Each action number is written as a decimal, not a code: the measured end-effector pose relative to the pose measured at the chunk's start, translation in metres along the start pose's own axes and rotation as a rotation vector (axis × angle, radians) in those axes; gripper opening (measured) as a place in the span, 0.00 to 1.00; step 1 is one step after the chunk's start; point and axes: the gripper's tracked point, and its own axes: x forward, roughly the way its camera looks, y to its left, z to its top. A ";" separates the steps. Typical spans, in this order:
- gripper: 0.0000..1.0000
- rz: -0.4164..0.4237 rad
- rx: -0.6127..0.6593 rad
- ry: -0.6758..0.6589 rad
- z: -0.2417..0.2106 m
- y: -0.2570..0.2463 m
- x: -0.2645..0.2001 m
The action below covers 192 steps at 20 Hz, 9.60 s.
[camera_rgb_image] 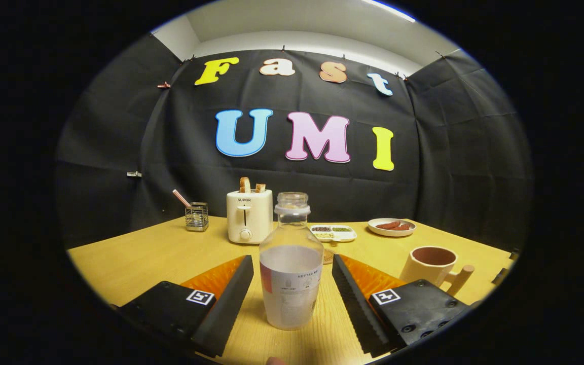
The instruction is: Take the bottle from table, then pour the juice into the cup, finally place the bottle on the coaster
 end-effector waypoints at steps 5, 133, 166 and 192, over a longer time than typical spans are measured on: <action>0.96 -0.002 0.018 -0.025 -0.007 -0.001 0.010; 0.74 -0.372 2.266 -0.186 0.064 -0.138 0.053; 0.74 -0.450 2.274 -0.426 0.085 -0.161 0.054; 0.75 -0.311 -0.063 -0.097 0.156 -0.100 0.129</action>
